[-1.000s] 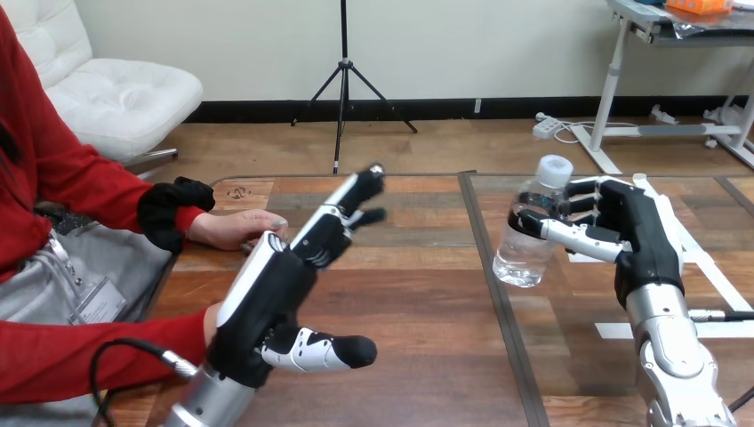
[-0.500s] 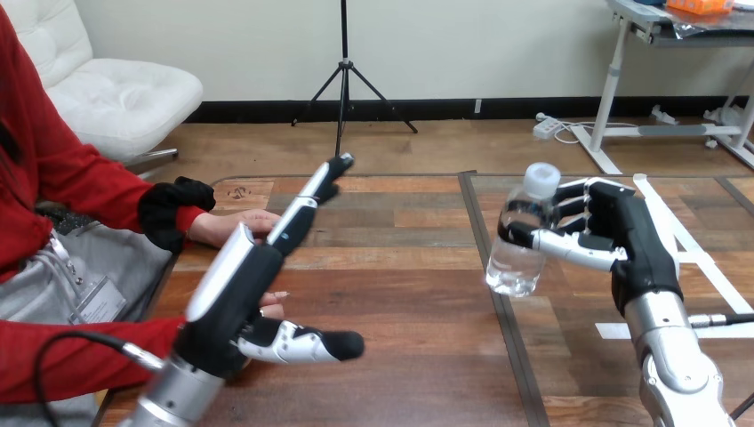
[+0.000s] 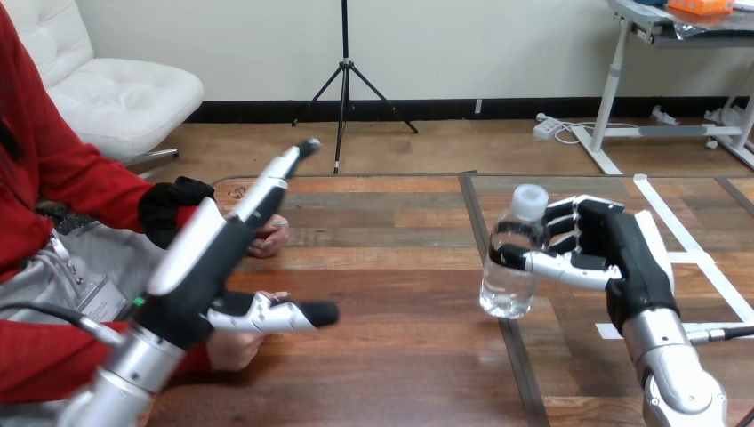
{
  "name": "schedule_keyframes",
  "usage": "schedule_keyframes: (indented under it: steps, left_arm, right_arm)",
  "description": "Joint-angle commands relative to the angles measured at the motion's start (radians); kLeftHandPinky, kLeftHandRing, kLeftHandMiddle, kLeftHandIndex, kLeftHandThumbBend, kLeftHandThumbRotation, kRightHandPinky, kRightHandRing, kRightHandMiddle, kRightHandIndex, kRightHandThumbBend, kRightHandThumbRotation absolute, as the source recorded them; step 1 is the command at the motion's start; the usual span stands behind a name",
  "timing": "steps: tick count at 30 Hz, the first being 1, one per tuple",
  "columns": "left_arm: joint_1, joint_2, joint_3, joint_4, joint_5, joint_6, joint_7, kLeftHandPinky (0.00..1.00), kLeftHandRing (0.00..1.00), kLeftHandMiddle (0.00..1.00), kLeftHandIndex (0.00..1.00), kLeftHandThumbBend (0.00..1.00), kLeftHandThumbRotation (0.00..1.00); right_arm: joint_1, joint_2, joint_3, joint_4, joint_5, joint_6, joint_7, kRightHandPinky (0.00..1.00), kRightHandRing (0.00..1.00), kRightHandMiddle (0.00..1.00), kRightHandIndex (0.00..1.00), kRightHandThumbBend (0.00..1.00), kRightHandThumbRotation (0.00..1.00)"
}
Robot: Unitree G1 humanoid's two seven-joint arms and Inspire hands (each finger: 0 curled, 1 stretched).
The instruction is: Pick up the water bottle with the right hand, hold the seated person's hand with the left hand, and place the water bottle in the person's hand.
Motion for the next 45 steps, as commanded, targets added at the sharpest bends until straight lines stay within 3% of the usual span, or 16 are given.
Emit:
schedule_keyframes:
  steps: [1,16,20,35,41,45]
  left_arm:
    - [-0.099,0.150,-0.048,-0.123,0.198,0.120,0.258,0.99,1.00,1.00,1.00,1.00,0.67]
    - [-0.148,0.327,-0.216,-0.097,0.378,0.216,0.526,1.00,1.00,1.00,1.00,1.00,0.65]
    - [-0.164,0.368,-0.264,-0.082,0.394,0.237,0.552,1.00,1.00,1.00,1.00,1.00,0.64]
    - [-0.233,0.482,-0.420,-0.019,0.359,0.311,0.487,1.00,1.00,0.99,1.00,1.00,0.62]
    - [-0.272,0.512,-0.480,0.027,0.337,0.322,0.447,0.95,0.96,0.97,0.99,1.00,0.60]
    - [-0.302,0.533,-0.514,0.058,0.318,0.327,0.390,0.91,0.94,0.96,0.99,1.00,0.58]
  right_arm:
    - [-0.066,0.003,0.006,-0.180,0.016,-0.018,0.015,0.27,0.34,0.45,0.45,0.84,0.00]
    - [-0.022,0.009,0.014,-0.251,0.028,0.013,0.045,0.26,0.33,0.45,0.44,0.83,0.00]
    - [-0.004,0.013,0.015,-0.292,0.038,0.036,0.058,0.27,0.33,0.44,0.44,0.83,0.00]
    - [0.052,0.020,0.024,-0.396,0.040,0.066,0.086,0.24,0.30,0.41,0.44,0.84,0.00]
    - [0.074,0.020,0.024,-0.449,0.041,0.085,0.102,0.23,0.29,0.40,0.44,0.84,0.00]
    - [0.089,0.023,0.021,-0.486,0.044,0.103,0.109,0.23,0.29,0.40,0.44,0.85,0.00]
